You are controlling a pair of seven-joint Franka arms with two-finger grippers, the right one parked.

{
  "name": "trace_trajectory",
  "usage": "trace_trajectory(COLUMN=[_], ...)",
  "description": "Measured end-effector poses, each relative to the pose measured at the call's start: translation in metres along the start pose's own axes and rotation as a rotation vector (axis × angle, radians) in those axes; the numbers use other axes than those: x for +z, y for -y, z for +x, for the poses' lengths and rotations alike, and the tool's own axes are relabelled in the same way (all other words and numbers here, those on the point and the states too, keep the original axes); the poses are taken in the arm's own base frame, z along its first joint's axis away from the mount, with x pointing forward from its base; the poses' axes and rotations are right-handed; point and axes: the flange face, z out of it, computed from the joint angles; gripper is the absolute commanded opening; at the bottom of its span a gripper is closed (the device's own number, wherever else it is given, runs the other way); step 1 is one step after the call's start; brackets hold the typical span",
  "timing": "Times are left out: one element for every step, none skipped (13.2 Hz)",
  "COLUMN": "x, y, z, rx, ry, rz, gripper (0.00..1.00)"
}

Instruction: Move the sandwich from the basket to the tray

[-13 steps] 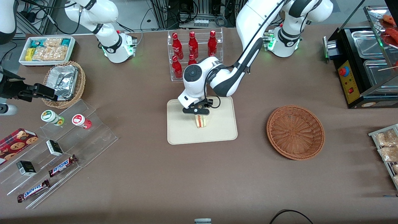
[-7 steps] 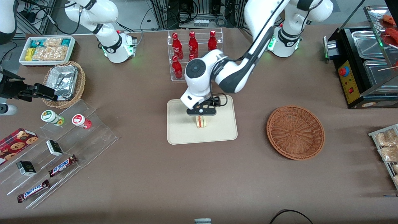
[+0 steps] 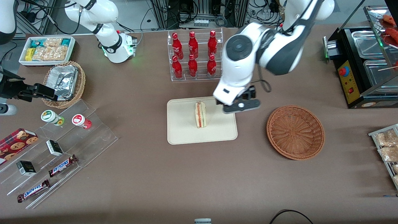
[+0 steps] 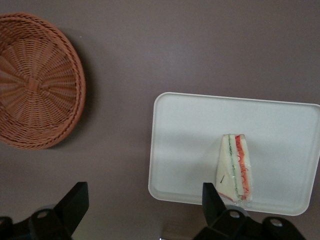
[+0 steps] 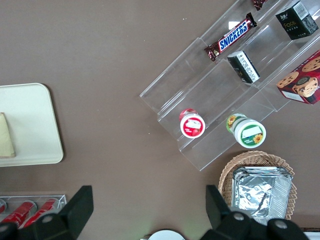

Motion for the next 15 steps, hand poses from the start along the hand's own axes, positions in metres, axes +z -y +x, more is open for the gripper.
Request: trace_trajectory(x=[-0.014, -0.027, -0.039, -0.050, -0.059, -0.067, -0.074, -0.080, -0.084, -0.085, -0.086, -0.087, -0.089, -0.090, -0.091], y=[0.023, 0.046, 0.068, 0.090, 0.111, 0.130, 0.151, 0.173, 0.196, 0.219, 0.238, 0.256, 0.272, 0.286, 0.298], z=[0.006, 0.013, 0.019, 0.024, 0.028, 0.030, 0.034, 0.038, 0.043, 0.048, 0.051, 0.052, 0.052, 0.053, 0.055], rx=[0.010, 0.026, 0.042, 0.059, 0.076, 0.097, 0.122, 0.149, 0.175, 0.199, 0.218, 0.231, 0.241, 0.251, 0.262], ry=[0.008, 0.015, 0.018, 0.021, 0.029, 0.041, 0.050, 0.057, 0.065, 0.072, 0.076, 0.081, 0.082, 0.081, 0.079], rz=[0.008, 0.013, 0.013, 0.014, 0.015, 0.013, 0.011, 0.010, 0.008, 0.003, -0.007, -0.027, -0.044, -0.053, -0.059], gripper=[1.00, 1.00, 1.00, 1.00, 1.00, 1.00, 1.00, 1.00, 1.00, 1.00, 1.00, 1.00, 1.00, 1.00, 1.00])
